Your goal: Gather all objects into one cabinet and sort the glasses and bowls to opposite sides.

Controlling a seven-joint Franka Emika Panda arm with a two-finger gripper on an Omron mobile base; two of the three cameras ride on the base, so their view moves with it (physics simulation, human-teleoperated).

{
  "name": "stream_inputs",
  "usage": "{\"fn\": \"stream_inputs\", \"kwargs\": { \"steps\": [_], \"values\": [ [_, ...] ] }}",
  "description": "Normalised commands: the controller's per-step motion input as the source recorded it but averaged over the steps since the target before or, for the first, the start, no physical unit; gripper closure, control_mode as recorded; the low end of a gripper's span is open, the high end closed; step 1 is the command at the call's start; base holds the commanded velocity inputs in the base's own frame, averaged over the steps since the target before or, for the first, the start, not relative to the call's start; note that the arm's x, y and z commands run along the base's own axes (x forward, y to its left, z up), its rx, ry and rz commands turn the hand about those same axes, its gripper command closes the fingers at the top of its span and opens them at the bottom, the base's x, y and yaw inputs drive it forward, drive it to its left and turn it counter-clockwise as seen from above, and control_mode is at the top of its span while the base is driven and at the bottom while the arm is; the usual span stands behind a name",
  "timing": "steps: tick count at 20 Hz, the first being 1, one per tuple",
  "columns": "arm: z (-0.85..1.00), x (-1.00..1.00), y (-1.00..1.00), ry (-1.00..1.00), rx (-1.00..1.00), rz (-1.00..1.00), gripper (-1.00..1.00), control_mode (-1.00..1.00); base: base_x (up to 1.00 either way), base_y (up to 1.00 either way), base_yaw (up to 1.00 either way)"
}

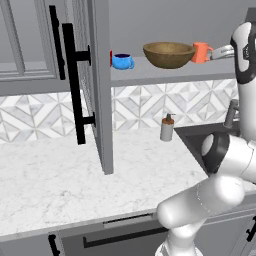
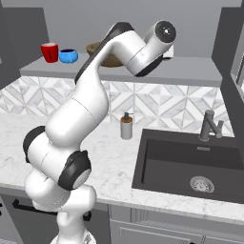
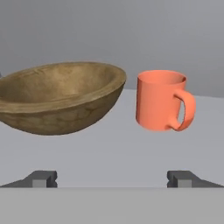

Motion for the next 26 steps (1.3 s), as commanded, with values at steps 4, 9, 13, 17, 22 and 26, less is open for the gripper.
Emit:
{"fn": "stream_inputs", "kwargs": {
  "steps": [4, 9, 13, 17, 22, 26],
  "values": [
    [0.00, 0.28, -0.31, 0.00, 0.00, 0.00, -1.00, -1.00, 0.00, 0.00, 0.00],
    [0.00, 0.15, -0.22, 0.00, 0.00, 0.01, -1.00, -1.00, 0.00, 0.00, 0.00],
    [0.00, 0.15, -0.01, 0.03, 0.00, 0.00, -1.00, -1.00, 0.00, 0.00, 0.00],
    [0.00, 0.14, 0.00, 0.08, 0.00, 0.00, -1.00, -1.00, 0.00, 0.00, 0.00],
    [0.00, 0.11, 0.00, 0.07, 0.00, 0.00, -1.00, -1.00, 0.00, 0.00, 0.00],
    [0.00, 0.11, 0.00, 0.05, 0.00, 0.00, -1.00, -1.00, 0.00, 0.00, 0.00]
  ]
}}
